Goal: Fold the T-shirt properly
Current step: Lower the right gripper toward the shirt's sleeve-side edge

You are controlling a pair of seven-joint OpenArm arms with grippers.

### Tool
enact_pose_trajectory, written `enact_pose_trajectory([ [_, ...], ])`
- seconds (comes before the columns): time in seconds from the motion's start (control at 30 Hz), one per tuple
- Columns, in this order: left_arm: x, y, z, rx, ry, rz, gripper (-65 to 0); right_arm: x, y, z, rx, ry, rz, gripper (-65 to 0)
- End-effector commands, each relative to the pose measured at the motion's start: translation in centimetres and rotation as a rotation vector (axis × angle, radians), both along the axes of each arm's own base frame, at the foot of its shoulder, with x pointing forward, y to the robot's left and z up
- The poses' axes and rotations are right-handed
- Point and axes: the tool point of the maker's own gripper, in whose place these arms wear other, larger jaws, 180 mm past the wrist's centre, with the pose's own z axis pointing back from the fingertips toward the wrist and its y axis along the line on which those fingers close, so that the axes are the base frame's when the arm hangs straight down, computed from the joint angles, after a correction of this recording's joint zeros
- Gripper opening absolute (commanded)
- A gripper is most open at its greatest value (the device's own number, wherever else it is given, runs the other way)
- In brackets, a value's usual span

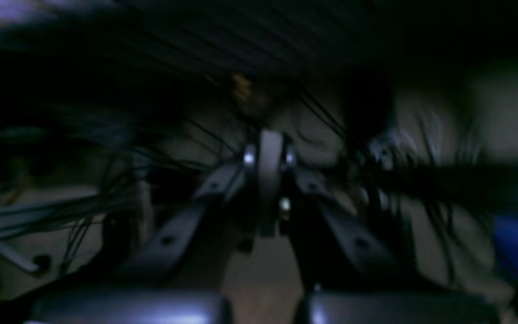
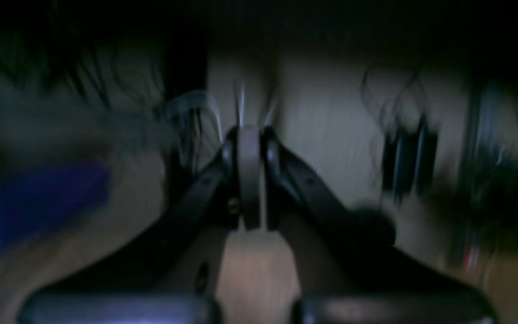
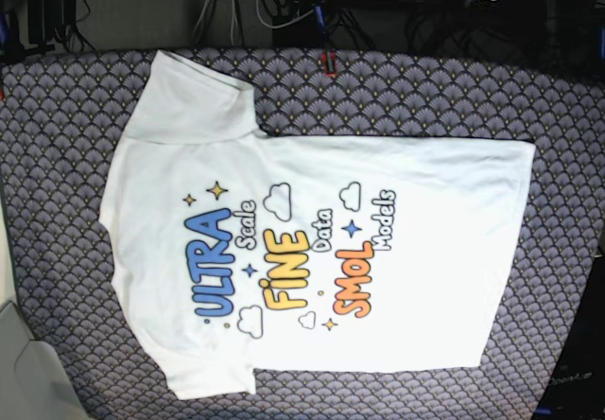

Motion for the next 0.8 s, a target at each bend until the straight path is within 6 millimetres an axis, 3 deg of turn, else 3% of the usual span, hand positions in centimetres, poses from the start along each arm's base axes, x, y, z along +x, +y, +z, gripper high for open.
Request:
enact_pose_trajectory([
  [0.0,0.7,0.3,1.6,-0.011,-0.05,0.009,-64.6,0.9,0.2,1.6,0.007,-0.048,0.009,-65.0],
  [0.1,2.7,2.1,4.4,-0.041,-0.141,0.092,-64.6,3.8,0.2,4.5,0.002,-0.144,0.013,-65.0],
  [0.27,4.1,4.5,6.6,-0.068,-0.218,0.185,-61.3,6.9,-0.4,5.0,-0.017,-0.182,0.002,-61.8],
  [0.47,4.7,5.3,6.9,-0.087,-0.246,0.225,-33.1,9.1,-0.7,4.2,-0.025,-0.154,-0.016,-45.2],
  [0.53,5.1,5.4,7.0,-0.086,-0.256,0.227,-27.4,9.7,-0.7,4.3,-0.025,-0.166,-0.017,-41.7],
  [0.77,5.8,5.4,7.2,-0.086,-0.278,0.226,-26.5,12.0,-0.6,4.9,0.005,-0.224,-0.035,-39.1],
])
